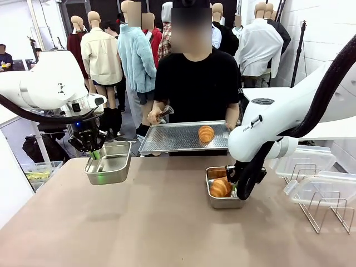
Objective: Place the bread in airtight containers.
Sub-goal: Once an object is inside an Airtight Container , place the container in the center of the table.
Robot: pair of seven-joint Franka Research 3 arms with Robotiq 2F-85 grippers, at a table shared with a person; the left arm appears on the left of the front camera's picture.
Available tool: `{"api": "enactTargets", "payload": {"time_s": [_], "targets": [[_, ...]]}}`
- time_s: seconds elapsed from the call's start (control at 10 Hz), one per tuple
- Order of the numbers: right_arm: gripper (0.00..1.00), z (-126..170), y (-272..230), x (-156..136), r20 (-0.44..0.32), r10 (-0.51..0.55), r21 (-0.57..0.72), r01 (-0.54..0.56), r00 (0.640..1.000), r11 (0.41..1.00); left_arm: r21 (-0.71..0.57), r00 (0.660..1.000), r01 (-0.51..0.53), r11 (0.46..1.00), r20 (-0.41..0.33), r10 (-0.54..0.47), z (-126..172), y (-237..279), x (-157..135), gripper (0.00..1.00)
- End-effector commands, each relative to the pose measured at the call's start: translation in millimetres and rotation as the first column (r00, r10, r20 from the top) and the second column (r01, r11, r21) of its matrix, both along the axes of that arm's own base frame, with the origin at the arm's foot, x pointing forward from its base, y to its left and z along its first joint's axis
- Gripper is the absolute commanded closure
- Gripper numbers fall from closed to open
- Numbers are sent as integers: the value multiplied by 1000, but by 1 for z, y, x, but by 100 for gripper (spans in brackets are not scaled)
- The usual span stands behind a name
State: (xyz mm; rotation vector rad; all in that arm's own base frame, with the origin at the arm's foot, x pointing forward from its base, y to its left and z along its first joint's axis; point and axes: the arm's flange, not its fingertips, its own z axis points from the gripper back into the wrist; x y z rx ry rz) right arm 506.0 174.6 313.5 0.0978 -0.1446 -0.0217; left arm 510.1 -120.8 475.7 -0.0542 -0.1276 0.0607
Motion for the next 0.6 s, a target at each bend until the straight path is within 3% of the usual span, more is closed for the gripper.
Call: {"api": "enactTargets", "payload": {"time_s": [0.0,0.2,0.5], "targets": [[0,3,1,-4,35,10,-9,-9,999,1000,11,1000,3,1000,6,-3,2,1,-1,100],[0,24,3,-12,71,56,-18,-55,996,998,11,1000,3,1000,6,-3,2,1,-1,100],[0,100,-9,-29,180,115,-48,-108,977,993,11,1000,3,1000,6,-3,2,1,-1,100]]}}
